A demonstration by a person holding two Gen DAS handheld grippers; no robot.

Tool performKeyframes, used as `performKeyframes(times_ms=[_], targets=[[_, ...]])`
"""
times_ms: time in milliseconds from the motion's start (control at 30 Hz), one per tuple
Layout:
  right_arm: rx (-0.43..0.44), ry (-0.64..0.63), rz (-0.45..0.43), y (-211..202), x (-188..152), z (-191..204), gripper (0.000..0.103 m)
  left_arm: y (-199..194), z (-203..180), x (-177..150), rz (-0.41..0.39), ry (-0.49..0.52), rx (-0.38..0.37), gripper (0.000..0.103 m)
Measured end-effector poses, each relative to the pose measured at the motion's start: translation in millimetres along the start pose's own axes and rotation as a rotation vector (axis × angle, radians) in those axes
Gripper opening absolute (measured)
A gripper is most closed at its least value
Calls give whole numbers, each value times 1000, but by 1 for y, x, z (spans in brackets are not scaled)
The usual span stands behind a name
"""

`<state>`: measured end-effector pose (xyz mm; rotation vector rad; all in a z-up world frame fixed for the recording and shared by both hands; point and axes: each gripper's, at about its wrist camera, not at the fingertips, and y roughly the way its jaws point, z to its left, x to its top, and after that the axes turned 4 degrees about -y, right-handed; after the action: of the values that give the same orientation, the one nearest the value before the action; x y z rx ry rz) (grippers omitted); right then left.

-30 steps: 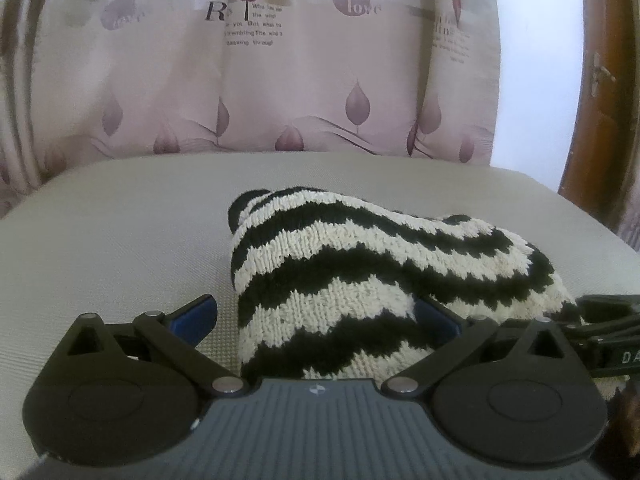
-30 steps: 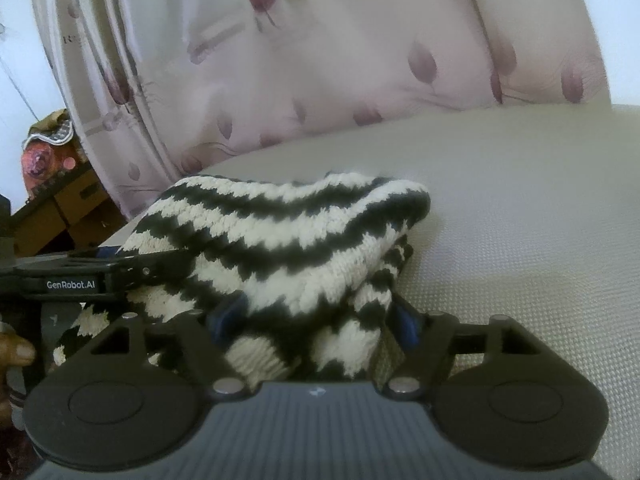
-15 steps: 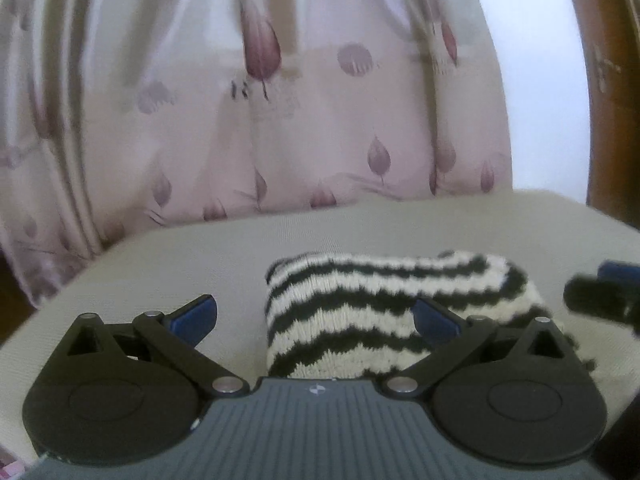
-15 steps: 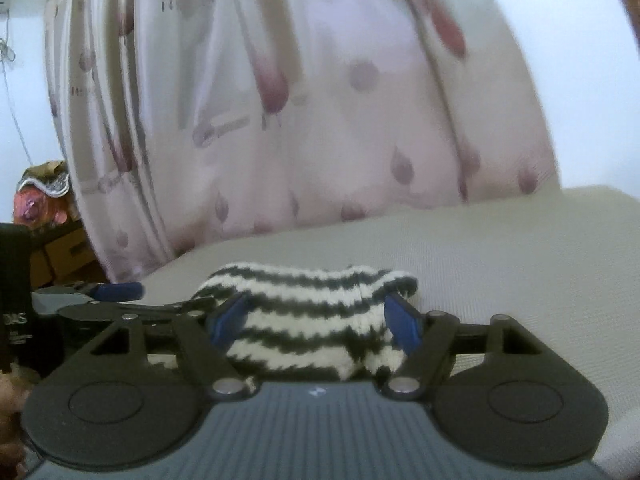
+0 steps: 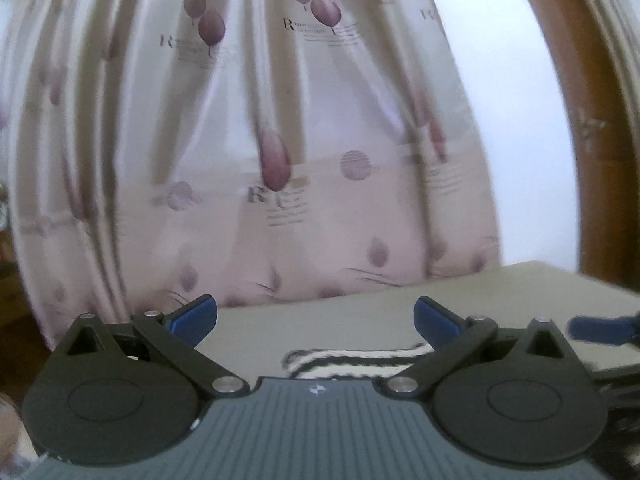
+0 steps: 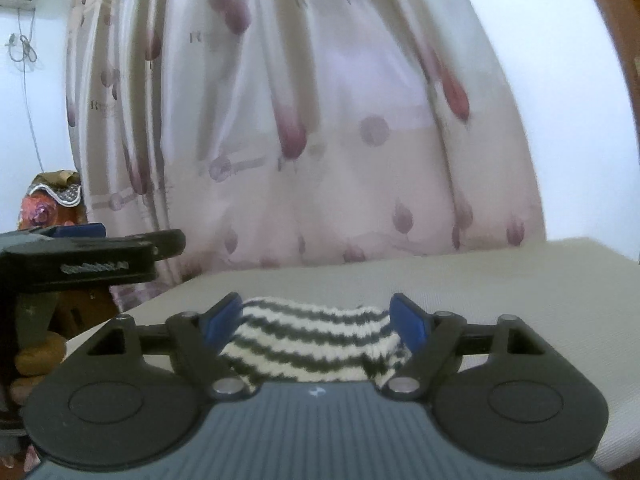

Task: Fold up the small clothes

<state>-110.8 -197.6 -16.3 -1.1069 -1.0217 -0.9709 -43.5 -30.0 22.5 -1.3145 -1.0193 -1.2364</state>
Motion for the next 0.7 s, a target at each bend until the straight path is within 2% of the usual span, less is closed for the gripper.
performKeyframes(times_ms=[133,267,700], targets=[[-73,-45,-10,-6,4,9,82,0,6,4,62,-81,-23,103],[-129,-67,-38,-13,5,16,89,3,13,0,94,-112,-11,103],[-148,-63,4,-8,0,19,89,2,16,-15,105,-82,-5,103]])
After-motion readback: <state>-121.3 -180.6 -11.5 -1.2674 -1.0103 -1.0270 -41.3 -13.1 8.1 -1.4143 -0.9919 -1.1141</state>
